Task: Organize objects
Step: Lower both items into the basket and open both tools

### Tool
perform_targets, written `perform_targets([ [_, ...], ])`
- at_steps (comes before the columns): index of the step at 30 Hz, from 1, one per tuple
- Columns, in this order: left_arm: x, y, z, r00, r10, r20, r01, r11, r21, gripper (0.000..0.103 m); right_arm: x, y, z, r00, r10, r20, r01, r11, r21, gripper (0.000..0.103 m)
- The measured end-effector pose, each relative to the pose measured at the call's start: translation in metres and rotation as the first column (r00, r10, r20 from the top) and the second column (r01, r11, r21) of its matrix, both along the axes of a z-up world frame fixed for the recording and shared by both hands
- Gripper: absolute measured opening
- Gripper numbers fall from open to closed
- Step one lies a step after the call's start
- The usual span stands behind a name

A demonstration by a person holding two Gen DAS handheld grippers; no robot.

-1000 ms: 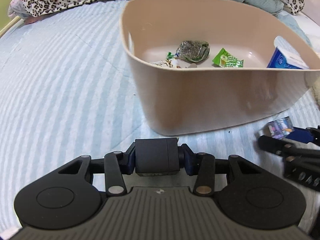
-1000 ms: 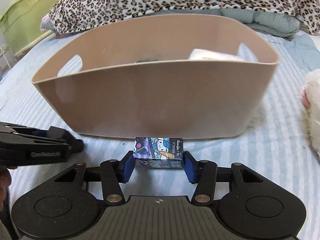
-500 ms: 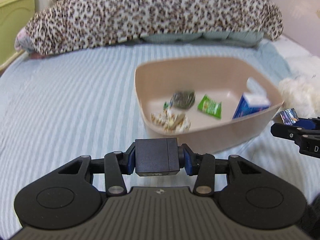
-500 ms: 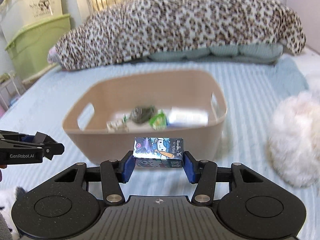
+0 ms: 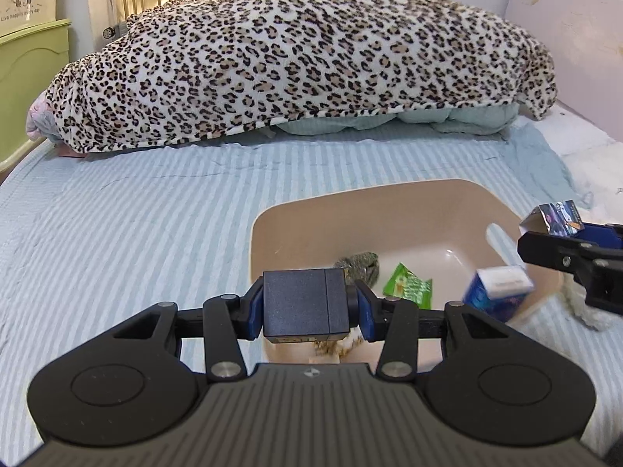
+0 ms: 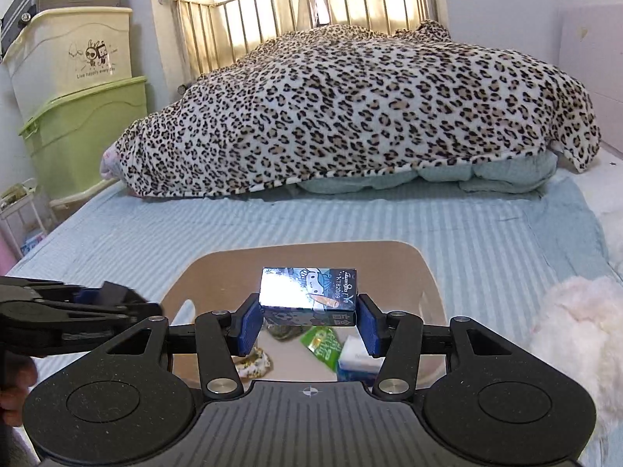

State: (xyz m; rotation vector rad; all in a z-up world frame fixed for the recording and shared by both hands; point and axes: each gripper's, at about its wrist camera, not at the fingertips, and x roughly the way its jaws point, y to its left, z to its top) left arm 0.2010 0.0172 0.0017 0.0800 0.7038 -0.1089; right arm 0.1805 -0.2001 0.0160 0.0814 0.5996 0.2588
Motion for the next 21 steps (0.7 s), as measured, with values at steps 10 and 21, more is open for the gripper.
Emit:
perform_targets([
  [10,0.045,-0.020,-0.054,0.990,0.005,-0.139,0.004,0.998,0.069,0.047,0.043,0.023,-0.036,0.992,0.033,-0.123,-0.040,0.997,-0.062,0.048],
  [21,0.038,-0.018,-0.044,0.986,0.048,-0.160,-0.038,0.997,0.066,0.080,0.041,0.023,-0.046,0.980,0.018,-0.200,-0.030,0.998,-0.055,0.071],
])
